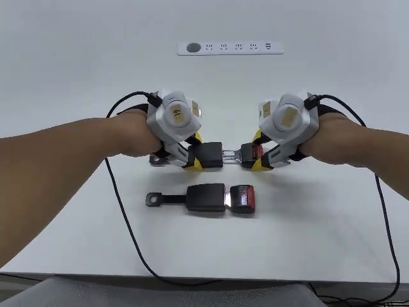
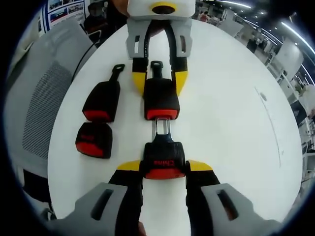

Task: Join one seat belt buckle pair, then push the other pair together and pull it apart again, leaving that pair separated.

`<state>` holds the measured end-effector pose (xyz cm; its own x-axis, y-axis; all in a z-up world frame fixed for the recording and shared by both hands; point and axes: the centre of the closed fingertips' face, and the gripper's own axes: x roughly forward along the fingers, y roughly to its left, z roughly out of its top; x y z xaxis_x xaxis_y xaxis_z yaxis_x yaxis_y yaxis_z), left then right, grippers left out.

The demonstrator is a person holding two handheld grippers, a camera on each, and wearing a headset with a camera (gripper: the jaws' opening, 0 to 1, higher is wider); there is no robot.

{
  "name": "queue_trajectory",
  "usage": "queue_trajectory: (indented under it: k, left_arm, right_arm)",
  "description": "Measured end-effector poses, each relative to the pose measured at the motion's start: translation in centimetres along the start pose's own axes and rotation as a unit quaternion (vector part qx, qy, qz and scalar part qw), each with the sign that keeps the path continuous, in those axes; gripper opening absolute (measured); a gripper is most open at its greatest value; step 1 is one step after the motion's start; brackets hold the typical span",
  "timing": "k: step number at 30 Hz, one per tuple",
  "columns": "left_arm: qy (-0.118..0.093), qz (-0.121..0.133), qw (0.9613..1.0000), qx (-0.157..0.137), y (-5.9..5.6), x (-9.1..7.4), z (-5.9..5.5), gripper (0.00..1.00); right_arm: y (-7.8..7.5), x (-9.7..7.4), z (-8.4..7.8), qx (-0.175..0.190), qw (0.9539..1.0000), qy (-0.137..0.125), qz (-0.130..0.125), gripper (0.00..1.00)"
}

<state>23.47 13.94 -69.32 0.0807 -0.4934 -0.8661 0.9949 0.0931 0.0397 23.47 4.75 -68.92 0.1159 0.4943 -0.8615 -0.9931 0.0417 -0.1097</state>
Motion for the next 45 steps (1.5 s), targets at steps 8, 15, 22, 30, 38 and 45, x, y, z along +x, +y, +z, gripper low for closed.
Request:
queue_trajectory:
  k: [8, 15, 22, 30, 38, 45]
  left_arm:
    - [0.002, -0.001, 1.0, 0.002, -0.3, -0.2, 0.2, 0.32]
    - [-0.001, -0.003, 1.0, 0.002, 0.2, 0.1, -0.3, 0.32]
    - [-0.003, -0.007, 1.0, 0.006, -0.1, 0.0, 0.1, 0.32]
    - [-0.008, -0.007, 0.9999, 0.01, 0.1, 0.1, -0.1, 0.32]
    - [-0.006, -0.014, 0.9998, 0.012, -0.5, -0.2, 0.6, 0.32]
    - [-0.004, -0.012, 0.9998, 0.013, -0.2, -0.1, 0.4, 0.31]
  right_arm:
    - [-0.3, 0.5, 0.4, -0.003, 0.9999, -0.01, -0.004, 0.32]
    - [0.1, 0.5, 1.4, 0.007, 0.9997, -0.025, 0.001, 0.31]
    - [-0.2, 0.7, 1.1, 0.021, 0.9988, -0.042, 0.012, 0.31]
    - [0.0, 0.8, 1.7, 0.022, 0.9985, -0.047, 0.018, 0.3]
    - [0.0, 1.0, 1.8, 0.02, 0.9986, -0.045, 0.02, 0.3]
    - [-0.1, 1.3, 2.6, 0.016, 0.9986, -0.046, 0.021, 0.3]
